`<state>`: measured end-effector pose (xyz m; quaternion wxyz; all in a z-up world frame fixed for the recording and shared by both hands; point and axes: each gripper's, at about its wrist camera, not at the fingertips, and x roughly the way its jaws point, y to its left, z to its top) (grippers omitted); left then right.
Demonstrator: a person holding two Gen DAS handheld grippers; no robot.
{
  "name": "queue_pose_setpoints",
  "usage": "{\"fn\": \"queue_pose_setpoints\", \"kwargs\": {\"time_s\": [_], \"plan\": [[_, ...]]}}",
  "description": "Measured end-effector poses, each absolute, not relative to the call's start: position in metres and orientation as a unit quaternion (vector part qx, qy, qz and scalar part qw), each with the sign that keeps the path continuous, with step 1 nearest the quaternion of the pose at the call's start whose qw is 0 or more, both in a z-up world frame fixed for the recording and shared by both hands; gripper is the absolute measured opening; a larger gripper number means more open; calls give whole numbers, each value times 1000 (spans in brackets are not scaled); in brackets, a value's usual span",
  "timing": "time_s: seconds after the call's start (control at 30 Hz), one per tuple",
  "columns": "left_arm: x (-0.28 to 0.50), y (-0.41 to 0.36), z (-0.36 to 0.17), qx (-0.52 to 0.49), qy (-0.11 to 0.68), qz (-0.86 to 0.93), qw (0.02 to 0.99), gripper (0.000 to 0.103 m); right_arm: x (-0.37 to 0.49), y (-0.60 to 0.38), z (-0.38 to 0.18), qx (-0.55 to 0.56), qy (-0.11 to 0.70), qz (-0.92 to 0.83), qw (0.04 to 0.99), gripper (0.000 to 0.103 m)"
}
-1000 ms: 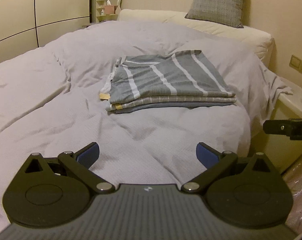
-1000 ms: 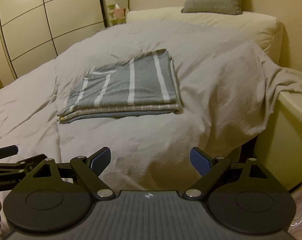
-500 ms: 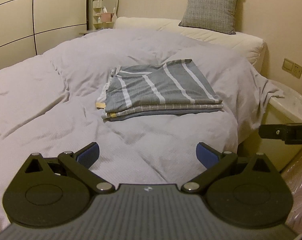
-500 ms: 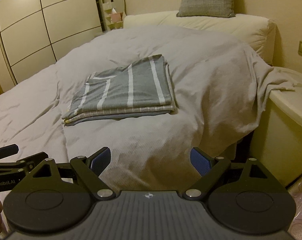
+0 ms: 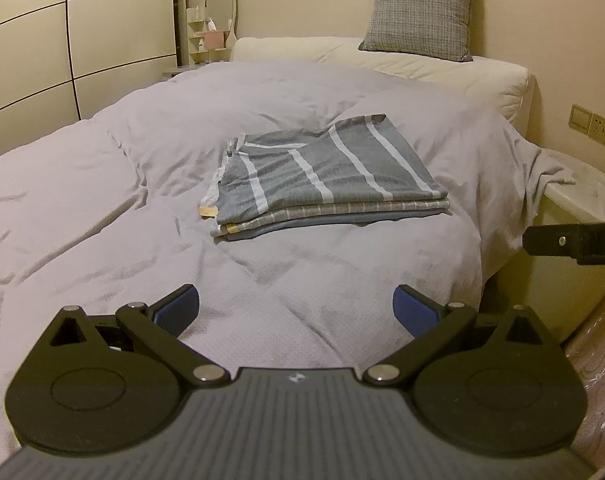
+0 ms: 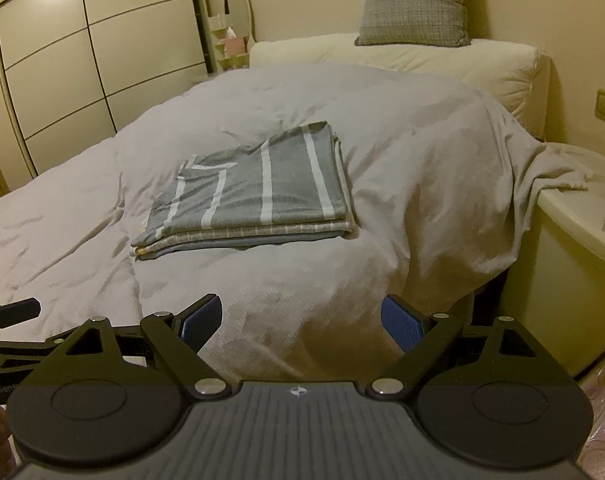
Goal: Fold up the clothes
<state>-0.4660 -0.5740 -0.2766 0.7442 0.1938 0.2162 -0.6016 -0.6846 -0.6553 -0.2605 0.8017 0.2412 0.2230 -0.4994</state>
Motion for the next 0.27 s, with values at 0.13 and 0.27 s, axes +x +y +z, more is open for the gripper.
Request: {"fn": "queue_pose_setpoints", "kwargs": {"time_s": [0.13,0.27], "plan": [[-467,-573,-277,194,215,-600,746,102,-684,-654,-259,242,221,-499,803,89],[-467,-571,-278,193,211,-599,748,102,-684,-654,-258,242,219,-498,803,89]]}}
